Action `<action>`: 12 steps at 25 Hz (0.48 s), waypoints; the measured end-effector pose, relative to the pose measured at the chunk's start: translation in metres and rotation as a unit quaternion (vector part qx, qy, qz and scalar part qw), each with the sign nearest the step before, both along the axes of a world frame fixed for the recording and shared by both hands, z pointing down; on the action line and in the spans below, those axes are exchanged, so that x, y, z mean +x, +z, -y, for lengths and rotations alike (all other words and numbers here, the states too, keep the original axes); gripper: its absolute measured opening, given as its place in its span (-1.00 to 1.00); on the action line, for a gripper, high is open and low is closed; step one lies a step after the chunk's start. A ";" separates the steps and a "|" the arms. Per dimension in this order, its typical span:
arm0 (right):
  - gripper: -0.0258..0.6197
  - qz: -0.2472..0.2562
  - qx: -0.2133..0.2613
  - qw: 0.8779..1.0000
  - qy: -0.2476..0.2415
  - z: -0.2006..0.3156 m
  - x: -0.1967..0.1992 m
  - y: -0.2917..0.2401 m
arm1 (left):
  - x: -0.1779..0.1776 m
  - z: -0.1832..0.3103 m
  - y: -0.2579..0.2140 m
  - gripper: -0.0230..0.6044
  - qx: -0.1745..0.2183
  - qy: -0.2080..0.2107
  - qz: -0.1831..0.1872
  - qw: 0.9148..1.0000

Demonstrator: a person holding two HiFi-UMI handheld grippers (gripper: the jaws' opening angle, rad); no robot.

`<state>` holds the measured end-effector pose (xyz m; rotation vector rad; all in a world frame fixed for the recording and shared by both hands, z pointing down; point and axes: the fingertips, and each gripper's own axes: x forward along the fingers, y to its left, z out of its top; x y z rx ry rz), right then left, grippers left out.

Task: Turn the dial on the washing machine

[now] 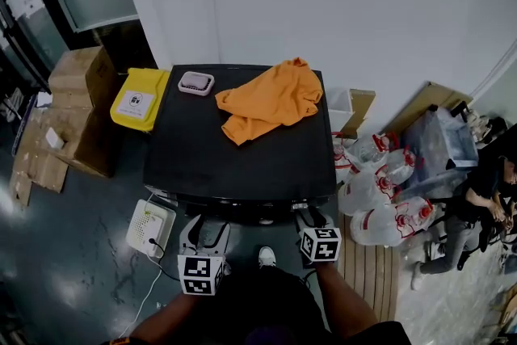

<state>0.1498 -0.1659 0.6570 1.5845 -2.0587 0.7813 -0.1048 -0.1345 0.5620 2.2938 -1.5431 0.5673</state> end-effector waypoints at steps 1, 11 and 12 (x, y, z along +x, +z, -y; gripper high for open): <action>-0.29 -0.007 0.002 1.000 -0.001 -0.001 0.000 -0.003 | 0.001 0.001 -0.001 -0.07 0.002 0.002 0.001 1.000; -0.47 -0.053 0.117 0.990 -0.061 -0.012 -0.050 -0.115 | 0.002 0.006 -0.052 -0.16 0.069 0.019 0.007 0.997; -0.51 -0.055 0.130 0.988 -0.063 -0.012 -0.054 -0.129 | 0.004 0.005 -0.061 -0.23 0.077 0.022 0.006 0.997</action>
